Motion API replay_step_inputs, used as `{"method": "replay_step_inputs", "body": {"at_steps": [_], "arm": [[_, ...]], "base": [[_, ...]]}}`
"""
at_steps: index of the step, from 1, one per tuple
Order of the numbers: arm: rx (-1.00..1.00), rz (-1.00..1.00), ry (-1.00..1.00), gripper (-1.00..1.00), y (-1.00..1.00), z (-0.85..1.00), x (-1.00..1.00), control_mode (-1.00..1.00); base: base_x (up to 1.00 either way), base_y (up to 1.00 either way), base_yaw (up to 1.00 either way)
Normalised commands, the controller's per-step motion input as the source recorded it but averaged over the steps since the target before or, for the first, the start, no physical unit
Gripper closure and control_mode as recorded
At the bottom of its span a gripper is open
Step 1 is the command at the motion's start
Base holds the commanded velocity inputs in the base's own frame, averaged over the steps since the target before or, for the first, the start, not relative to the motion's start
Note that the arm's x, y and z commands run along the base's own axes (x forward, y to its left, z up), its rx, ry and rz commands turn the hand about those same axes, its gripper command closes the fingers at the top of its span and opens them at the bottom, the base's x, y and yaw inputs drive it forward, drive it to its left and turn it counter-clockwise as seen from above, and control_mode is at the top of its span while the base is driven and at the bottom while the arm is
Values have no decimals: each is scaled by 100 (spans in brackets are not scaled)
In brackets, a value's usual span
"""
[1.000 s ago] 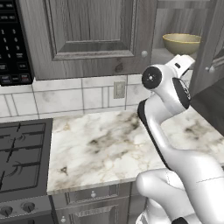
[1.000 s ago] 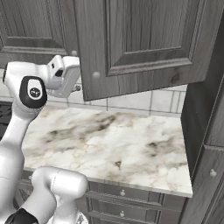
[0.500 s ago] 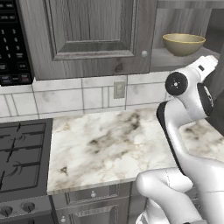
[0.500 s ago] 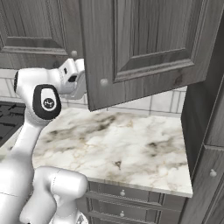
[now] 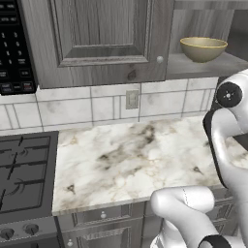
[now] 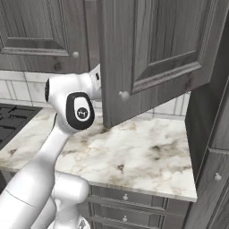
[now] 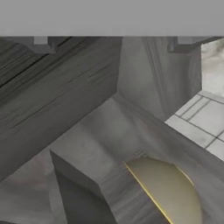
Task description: Move the bowls from the cabinet to the plates on the dining table.
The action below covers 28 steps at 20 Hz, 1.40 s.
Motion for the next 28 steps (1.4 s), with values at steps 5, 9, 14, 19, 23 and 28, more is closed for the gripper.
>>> {"method": "replay_step_inputs", "body": {"at_steps": [5, 9, 14, 19, 23, 28], "arm": [[0, -5, -13, -100, -81, 23, -26, -100], [0, -5, -12, -100, -84, 19, -16, -100], [-1, -6, -12, -100, -84, 14, -11, -100], [-2, -3, -11, -100, -50, 2, -8, -100], [-6, 1, -10, -100, 44, -14, -27, -100], [-1, 10, -9, -100, 91, -8, -42, -100]], "base": [[0, 0, 0], [0, 0, 0], [0, 0, 0], [0, 0, 0], [0, 0, 0], [0, 0, 0]]}}
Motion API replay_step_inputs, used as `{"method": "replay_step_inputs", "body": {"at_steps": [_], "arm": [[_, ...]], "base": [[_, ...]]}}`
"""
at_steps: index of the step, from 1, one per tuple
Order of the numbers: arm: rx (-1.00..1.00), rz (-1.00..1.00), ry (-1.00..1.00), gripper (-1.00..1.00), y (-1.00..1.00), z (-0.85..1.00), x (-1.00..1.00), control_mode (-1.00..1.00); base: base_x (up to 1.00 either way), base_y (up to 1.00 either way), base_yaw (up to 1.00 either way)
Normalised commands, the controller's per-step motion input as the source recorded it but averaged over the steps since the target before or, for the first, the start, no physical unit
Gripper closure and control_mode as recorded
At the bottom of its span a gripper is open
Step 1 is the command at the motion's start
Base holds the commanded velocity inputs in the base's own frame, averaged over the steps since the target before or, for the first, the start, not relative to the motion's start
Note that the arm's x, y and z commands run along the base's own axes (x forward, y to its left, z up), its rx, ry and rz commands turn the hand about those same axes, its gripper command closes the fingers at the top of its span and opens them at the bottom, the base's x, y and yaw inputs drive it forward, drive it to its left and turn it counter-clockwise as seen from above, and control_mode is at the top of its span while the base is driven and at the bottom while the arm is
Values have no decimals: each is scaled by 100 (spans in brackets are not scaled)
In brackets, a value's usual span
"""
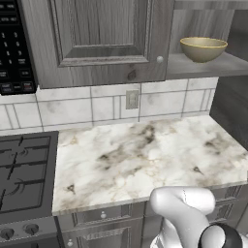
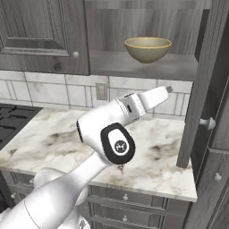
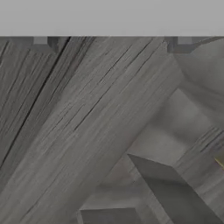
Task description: Move the bowls from the cabinet to the plates on the dining table.
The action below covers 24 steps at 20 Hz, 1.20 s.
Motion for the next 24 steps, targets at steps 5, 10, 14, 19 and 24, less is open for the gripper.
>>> {"method": "replay_step_inputs", "body": {"at_steps": [5, 10, 14, 19, 24], "arm": [[0, 15, -7, -100, 92, 0, -37, -100], [3, 14, -4, -100, 78, 1, -24, -100], [19, 13, 0, -100, 67, 2, -11, -100], [38, 9, 8, -100, 55, 3, -2, -100], [51, 6, 18, -100, 44, 0, 0, -100]], "base": [[0, 0, 0], [0, 0, 0], [0, 0, 0], [0, 0, 0], [0, 0, 0]]}}
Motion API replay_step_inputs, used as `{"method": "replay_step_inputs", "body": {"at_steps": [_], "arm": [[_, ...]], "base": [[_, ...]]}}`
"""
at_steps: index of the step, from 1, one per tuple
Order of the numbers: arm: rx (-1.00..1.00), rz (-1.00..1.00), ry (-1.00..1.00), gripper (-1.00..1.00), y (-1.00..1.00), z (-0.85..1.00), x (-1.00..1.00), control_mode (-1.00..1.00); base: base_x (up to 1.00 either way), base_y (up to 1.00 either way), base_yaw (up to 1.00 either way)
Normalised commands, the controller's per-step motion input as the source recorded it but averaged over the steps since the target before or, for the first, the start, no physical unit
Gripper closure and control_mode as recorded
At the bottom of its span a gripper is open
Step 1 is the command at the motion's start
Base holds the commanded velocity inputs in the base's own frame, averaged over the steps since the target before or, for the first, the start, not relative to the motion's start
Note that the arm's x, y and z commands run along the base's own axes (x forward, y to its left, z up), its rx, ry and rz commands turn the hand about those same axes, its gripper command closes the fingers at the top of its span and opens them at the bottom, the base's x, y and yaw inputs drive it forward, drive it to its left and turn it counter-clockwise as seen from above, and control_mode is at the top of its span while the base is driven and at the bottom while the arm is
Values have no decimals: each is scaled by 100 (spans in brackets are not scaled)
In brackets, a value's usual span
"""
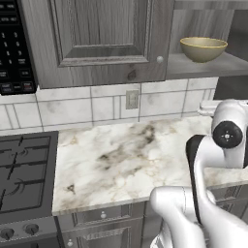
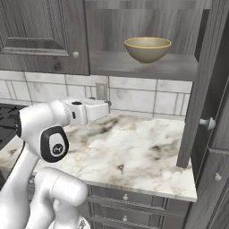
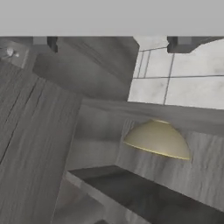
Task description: Move the bowls from the cabinet to the plates on the dining table.
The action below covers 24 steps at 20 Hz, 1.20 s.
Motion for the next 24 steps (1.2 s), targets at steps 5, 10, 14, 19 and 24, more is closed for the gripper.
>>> {"method": "replay_step_inputs", "body": {"at_steps": [5, 10, 14, 19, 24], "arm": [[36, 8, 13, -100, 36, 0, -3, -100], [1, 21, -8, -100, 32, 0, -37, -100], [0, 26, -15, -100, 32, 0, -44, -100], [0, 28, -10, -100, 26, 0, -20, -100], [0, 28, -6, -100, 26, 6, 0, -100]], "base": [[0, 0, 0], [0, 0, 0], [0, 0, 0], [0, 0, 0], [0, 0, 0]]}}
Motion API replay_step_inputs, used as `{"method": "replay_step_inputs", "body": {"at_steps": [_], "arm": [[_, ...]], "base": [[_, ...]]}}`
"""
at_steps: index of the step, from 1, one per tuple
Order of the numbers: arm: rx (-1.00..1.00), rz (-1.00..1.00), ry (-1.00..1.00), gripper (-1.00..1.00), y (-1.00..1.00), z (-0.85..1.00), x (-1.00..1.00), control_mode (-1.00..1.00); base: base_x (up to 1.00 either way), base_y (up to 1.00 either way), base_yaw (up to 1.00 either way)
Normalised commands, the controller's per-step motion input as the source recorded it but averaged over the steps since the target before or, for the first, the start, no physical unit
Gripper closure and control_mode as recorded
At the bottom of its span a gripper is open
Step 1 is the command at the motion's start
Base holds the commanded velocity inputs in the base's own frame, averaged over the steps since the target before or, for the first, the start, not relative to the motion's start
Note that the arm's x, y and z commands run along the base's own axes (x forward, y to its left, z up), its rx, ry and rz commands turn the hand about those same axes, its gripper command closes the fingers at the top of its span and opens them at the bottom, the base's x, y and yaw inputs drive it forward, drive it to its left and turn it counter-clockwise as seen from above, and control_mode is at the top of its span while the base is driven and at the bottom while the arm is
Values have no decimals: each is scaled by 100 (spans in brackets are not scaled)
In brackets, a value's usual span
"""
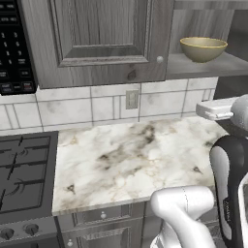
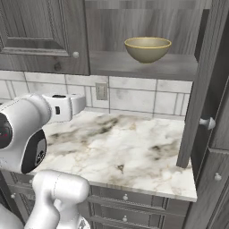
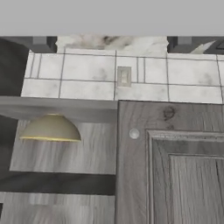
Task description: Move the bowls from the cabinet to the plates on the dining table.
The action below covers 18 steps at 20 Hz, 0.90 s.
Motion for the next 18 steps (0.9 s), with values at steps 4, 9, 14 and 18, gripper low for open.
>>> {"method": "replay_step_inputs", "body": {"at_steps": [4, 9, 14, 18], "arm": [[0, 27, -2, -100, 36, 6, 0, -100], [0, 19, -6, -100, 33, 0, 0, -100], [0, 7, -11, -100, 19, 0, 0, -100], [-1, 0, -14, -100, 8, 0, 5, -100]], "base": [[0, 0, 0], [0, 0, 0], [0, 0, 0], [0, 0, 0]]}}
